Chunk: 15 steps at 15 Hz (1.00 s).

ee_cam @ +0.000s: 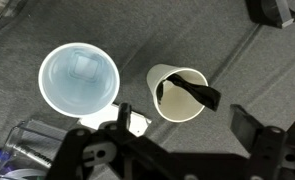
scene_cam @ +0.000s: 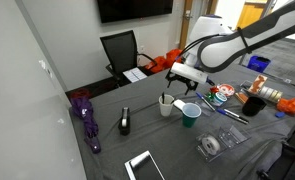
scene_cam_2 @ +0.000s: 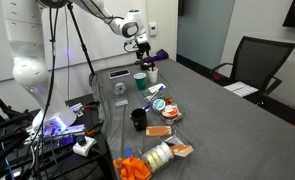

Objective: Move the tongs from the white cup to the green cup

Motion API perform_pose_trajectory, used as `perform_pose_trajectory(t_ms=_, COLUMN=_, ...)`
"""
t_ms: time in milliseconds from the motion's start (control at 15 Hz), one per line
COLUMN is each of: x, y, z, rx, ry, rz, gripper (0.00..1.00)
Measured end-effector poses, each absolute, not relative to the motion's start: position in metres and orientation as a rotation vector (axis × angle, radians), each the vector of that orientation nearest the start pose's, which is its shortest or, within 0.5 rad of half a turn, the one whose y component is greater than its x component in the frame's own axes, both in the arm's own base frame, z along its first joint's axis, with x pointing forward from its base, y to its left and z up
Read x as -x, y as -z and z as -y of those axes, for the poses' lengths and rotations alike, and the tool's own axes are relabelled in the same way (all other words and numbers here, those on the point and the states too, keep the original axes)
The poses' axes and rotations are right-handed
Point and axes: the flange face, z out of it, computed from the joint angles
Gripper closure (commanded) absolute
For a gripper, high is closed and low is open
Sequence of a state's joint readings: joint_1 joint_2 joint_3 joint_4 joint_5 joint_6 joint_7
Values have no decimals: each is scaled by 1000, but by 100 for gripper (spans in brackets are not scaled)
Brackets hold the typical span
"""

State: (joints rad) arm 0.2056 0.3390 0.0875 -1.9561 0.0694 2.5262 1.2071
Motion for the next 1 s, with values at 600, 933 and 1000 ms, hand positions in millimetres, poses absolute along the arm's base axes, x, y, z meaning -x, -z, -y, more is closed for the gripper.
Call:
perform_pose_trajectory(t_ms=600, x=-617, y=-273, z=-175, rx=2643, ry=131, rz=-1424, gripper=0)
perform_pose_trajectory(t_ms=933, x=-623, y=-251, z=-180, rx=2661, ry=108, rz=-1425, gripper=25)
perform_pose_trajectory(t_ms=1000, x=-624, y=-247, z=-181, rx=2661, ry=109, rz=-1425, gripper=26)
